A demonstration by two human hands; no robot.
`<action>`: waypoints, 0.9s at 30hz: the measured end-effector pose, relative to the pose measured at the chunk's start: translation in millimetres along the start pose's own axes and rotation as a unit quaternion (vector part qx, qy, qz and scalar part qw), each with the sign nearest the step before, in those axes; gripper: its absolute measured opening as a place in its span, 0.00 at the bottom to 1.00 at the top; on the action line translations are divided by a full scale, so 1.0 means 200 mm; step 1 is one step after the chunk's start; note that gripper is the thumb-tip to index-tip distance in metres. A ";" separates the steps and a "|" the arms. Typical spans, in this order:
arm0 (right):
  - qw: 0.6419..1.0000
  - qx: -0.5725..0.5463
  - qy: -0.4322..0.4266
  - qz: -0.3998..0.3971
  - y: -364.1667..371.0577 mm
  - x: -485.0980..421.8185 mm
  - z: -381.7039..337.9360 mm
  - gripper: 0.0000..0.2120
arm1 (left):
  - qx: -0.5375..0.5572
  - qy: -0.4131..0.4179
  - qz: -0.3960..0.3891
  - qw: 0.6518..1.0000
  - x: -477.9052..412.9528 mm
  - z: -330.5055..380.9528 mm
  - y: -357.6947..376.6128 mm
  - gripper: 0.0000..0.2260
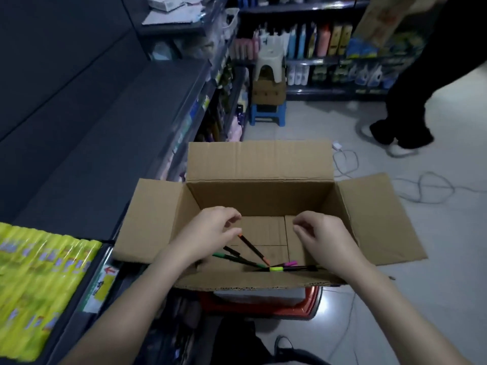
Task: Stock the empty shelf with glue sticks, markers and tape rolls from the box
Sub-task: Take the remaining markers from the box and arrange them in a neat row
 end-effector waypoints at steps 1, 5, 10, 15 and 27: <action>1.000 0.004 0.002 0.000 0.01 0.00 0.00 0.07 | -0.011 0.004 -0.027 1.000 -0.06 -0.03 0.03 0.16; 0.999 0.011 0.040 -0.010 0.06 0.06 0.06 0.06 | -0.056 0.004 -0.154 0.987 -0.25 -0.14 0.20 0.18; 0.993 0.041 0.111 -0.029 0.15 0.15 0.17 0.07 | -0.120 0.045 -0.248 0.960 -0.42 -0.21 0.43 0.20; 0.983 0.068 0.159 -0.067 0.23 0.18 0.28 0.07 | -0.159 0.038 -0.306 0.938 -0.52 -0.34 0.67 0.24; 0.969 0.111 0.208 -0.077 0.30 0.16 0.36 0.09 | -0.261 0.101 -0.312 0.908 -0.49 -0.48 0.97 0.37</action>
Point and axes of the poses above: each hand's wrist, its own x-axis away from the middle knuckle, its own y-axis out of the palm, z = x × y, the point moved 6 cm from there along -x, towards the middle knuckle, and after that the axes turned 4 degrees about x, right-handed, at the moved point
